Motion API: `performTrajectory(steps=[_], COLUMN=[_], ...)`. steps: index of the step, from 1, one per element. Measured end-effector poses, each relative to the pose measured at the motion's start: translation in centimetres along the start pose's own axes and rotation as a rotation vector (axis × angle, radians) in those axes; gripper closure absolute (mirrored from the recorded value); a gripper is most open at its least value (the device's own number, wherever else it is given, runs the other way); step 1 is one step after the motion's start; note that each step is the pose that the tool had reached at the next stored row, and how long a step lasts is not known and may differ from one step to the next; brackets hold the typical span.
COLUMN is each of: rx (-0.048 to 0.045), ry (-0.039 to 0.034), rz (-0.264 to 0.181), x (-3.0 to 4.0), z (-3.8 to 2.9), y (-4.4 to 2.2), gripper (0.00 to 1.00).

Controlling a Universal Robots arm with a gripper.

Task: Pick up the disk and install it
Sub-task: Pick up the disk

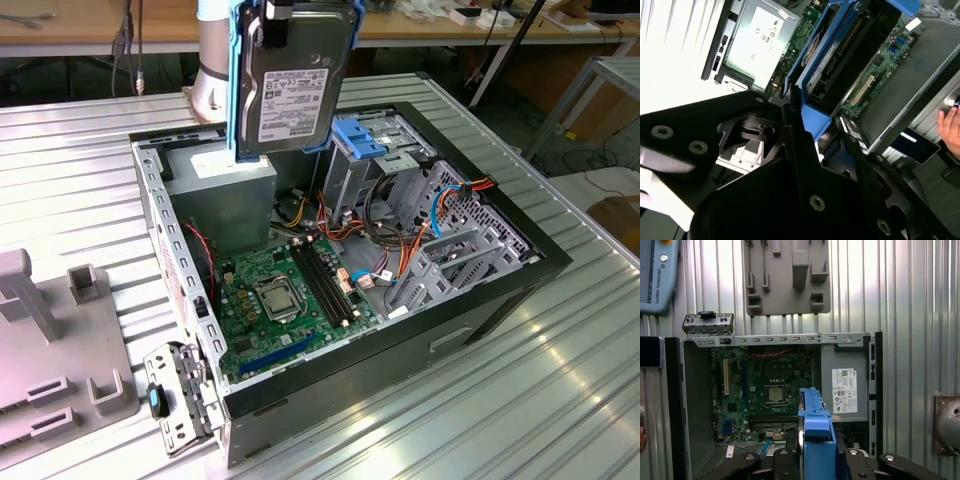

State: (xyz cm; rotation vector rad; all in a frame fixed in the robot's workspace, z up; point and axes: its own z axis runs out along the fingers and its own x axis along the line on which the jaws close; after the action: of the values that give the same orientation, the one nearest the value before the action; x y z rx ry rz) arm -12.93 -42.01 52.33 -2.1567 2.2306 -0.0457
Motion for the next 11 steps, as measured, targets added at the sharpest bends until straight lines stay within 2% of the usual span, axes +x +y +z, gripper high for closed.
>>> performTrajectory(steps=[3,6,11], rx=[0.0001,0.0001,0.0000], ry=[-0.0001,-0.0001,0.0000], rz=[0.000,0.000,0.000], x=[0.75,0.91,1.50], z=[0.14,0.45,0.67], y=[-0.31,-1.42,-1.75], gripper=[0.63,0.63,0.63])
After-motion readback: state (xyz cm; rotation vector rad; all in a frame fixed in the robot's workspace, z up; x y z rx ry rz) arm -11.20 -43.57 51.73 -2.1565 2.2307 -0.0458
